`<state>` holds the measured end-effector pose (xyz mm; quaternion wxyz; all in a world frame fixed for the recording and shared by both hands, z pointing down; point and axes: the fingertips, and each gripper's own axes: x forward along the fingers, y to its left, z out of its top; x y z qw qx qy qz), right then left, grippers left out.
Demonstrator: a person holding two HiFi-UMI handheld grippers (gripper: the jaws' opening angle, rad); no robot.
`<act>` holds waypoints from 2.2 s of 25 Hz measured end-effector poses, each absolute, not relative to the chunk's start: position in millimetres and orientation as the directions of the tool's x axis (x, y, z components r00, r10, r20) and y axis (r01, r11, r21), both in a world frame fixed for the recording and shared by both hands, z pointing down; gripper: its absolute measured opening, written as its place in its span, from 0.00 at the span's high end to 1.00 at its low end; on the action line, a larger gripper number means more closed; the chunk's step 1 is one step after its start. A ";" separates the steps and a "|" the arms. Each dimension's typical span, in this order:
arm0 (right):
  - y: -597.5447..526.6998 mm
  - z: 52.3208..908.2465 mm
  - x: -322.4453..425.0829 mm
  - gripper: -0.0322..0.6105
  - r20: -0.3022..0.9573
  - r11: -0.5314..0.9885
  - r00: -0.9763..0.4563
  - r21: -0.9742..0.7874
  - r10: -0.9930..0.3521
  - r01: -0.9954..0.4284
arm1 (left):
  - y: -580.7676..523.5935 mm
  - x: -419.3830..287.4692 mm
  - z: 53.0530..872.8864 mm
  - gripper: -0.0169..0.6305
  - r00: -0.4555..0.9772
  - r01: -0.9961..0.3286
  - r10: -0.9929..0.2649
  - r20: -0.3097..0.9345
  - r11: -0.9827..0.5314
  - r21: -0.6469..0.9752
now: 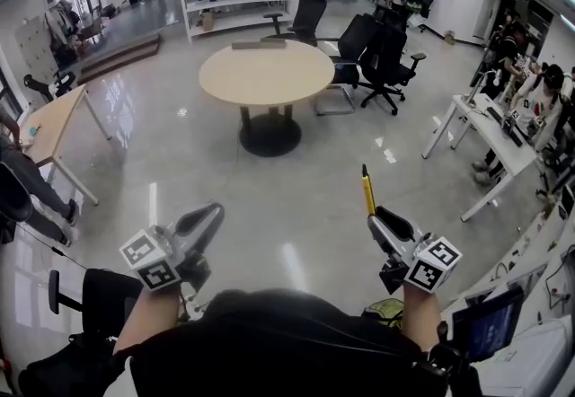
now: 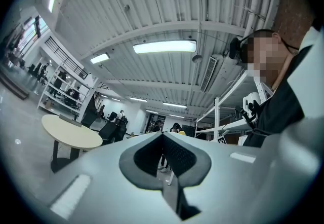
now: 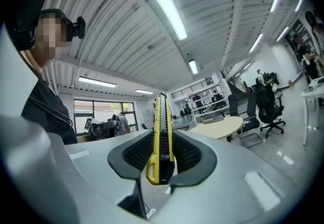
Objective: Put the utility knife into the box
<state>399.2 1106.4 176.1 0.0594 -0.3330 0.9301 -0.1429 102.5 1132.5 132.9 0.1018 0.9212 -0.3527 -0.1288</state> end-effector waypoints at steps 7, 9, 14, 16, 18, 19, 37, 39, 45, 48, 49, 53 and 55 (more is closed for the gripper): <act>1070.6 178.1 389.9 0.75 -0.007 0.734 -0.767 -0.297 -0.641 -0.611 | 1096.8 100.3 135.6 0.98 0.734 -0.609 -0.661 -0.158 -0.743 0.278; 1053.5 178.6 378.2 0.75 0.001 0.733 -0.766 -0.288 -0.643 -0.616 | 1078.4 90.2 138.0 0.98 0.737 -0.602 -0.655 -0.167 -0.748 0.281; 996.1 182.1 334.5 0.75 0.018 0.729 -0.758 -0.261 -0.652 -0.633 | 1020.0 48.4 148.9 0.98 0.750 -0.571 -0.632 -0.198 -0.768 0.290; 966.3 177.3 307.8 0.75 0.008 0.730 -0.756 -0.249 -0.655 -0.636 | 994.1 23.1 147.5 0.98 0.754 -0.565 -0.623 -0.209 -0.777 0.278; 940.9 166.5 275.9 0.75 -0.012 0.736 -0.759 -0.255 -0.651 -0.627 | 971.8 -4.8 141.9 0.98 0.757 -0.567 -0.621 -0.201 -0.779 0.268; 930.6 159.3 259.0 0.75 -0.020 0.741 -0.764 -0.257 -0.645 -0.620 | 962.9 -19.3 136.5 0.98 0.759 -0.570 -0.621 -0.195 -0.779 0.262; 715.6 166.0 151.1 0.75 -0.056 0.766 -0.784 -0.268 -0.618 -0.584 | 764.2 -138.6 153.7 0.98 0.725 -0.633 -0.672 -0.150 -0.736 0.241; 690.0 169.5 163.8 0.75 -0.062 0.774 -0.792 -0.273 -0.607 -0.572 | 744.6 -126.2 155.8 0.98 0.716 -0.643 -0.682 -0.151 -0.728 0.238; 601.2 157.0 214.9 0.75 -0.070 0.823 -0.838 -0.247 -0.541 -0.511 | 678.8 -69.7 145.3 0.98 0.658 -0.698 -0.734 -0.169 -0.679 0.229; 559.1 150.4 243.6 0.75 -0.069 0.843 -0.857 -0.237 -0.510 -0.483 | 642.5 -35.2 139.4 0.98 0.638 -0.710 -0.748 -0.181 -0.663 0.238; 546.7 148.9 252.8 0.75 -0.068 0.849 -0.863 -0.232 -0.500 -0.474 | 631.2 -23.1 137.3 0.98 0.636 -0.713 -0.750 -0.184 -0.661 0.234; 497.9 150.8 289.4 0.75 -0.065 0.862 -0.875 -0.220 -0.480 -0.457 | 589.2 22.3 136.8 0.98 0.633 -0.717 -0.751 -0.188 -0.660 0.223; 477.8 156.8 301.0 0.75 -0.063 0.862 -0.877 -0.229 -0.476 -0.452 | 573.5 36.6 141.7 0.98 0.631 -0.720 -0.755 -0.178 -0.656 0.228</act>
